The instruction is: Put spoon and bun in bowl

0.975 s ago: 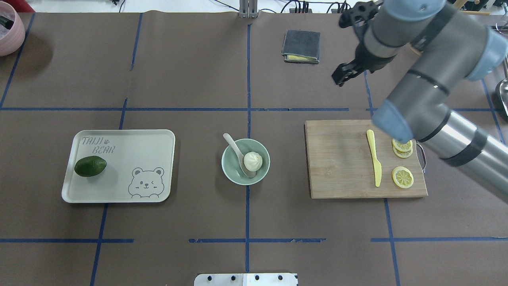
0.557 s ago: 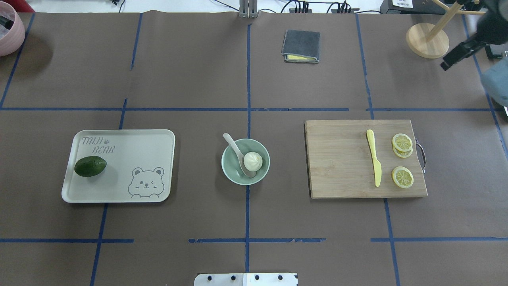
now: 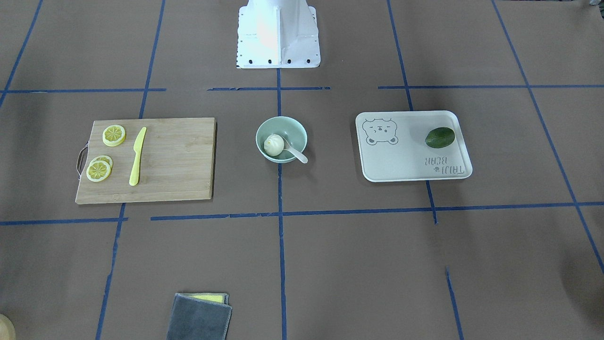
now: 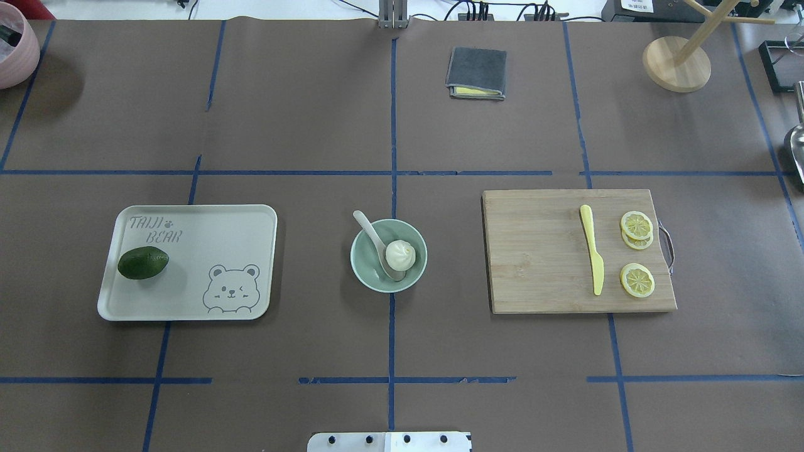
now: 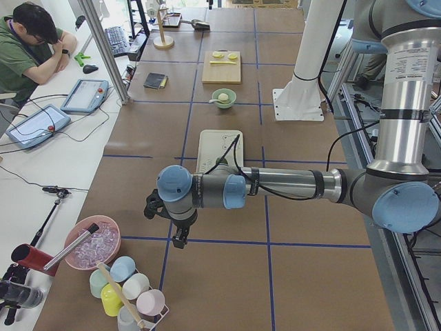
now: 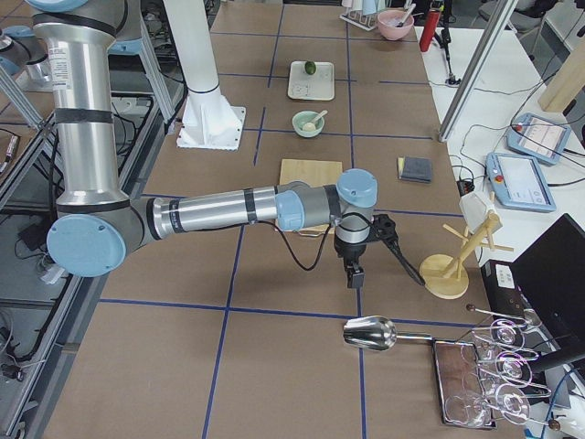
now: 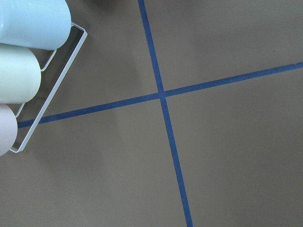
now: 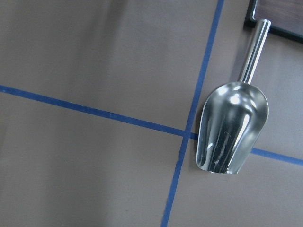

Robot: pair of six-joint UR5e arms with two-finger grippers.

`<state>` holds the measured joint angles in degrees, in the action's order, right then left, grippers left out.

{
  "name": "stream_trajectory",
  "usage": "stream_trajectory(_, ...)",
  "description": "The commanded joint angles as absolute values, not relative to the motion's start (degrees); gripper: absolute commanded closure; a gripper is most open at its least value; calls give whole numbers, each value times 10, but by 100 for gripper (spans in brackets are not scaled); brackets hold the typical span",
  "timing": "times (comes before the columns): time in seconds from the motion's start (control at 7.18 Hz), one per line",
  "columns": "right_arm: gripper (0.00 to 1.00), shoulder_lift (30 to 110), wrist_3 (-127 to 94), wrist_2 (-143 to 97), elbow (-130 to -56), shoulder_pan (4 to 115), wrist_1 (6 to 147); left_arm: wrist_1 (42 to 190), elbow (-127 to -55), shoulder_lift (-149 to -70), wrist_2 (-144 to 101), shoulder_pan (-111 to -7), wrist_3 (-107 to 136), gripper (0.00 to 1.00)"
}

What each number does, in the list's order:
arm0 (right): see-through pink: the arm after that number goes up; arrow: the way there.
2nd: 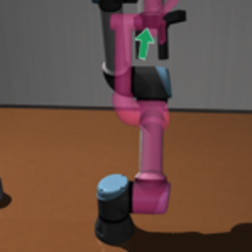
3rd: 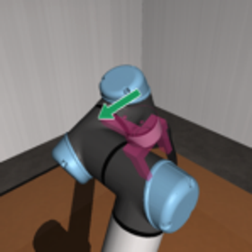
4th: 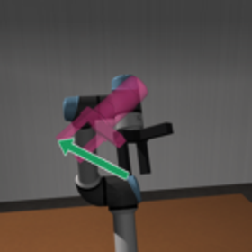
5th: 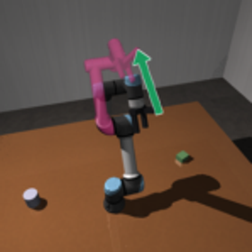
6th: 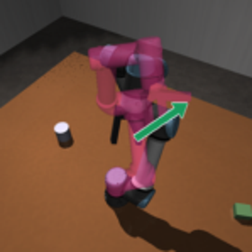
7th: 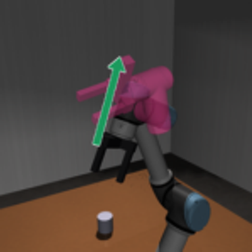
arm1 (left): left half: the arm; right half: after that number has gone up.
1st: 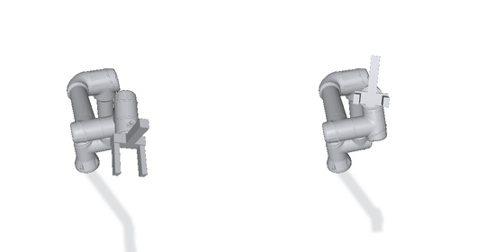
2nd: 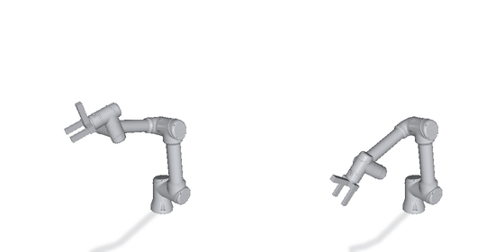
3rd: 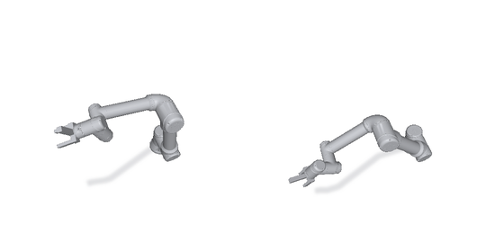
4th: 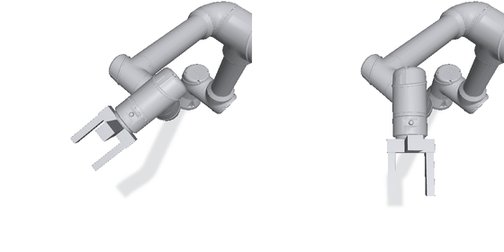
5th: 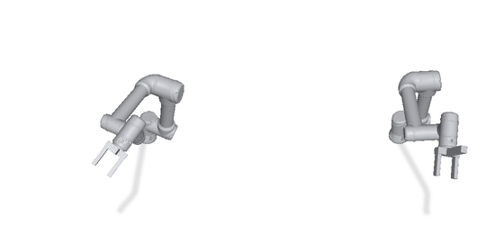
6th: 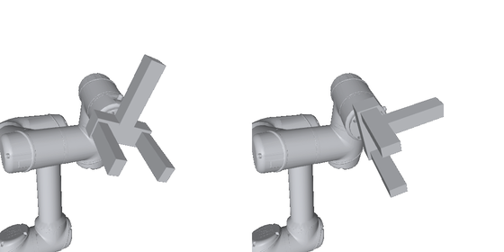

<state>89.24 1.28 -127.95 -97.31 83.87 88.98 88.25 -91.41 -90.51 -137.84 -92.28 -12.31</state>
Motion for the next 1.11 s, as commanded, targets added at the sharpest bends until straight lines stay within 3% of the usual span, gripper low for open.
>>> stream_trajectory(0.0,0,921,11,-1299,-961,855,886,888,-914,-905,-1382,-923,-114,0)
stream_trajectory(0.98,0,923,12,-1330,-950,854,885,888,-918,-905,-1375,-922,-113,0)
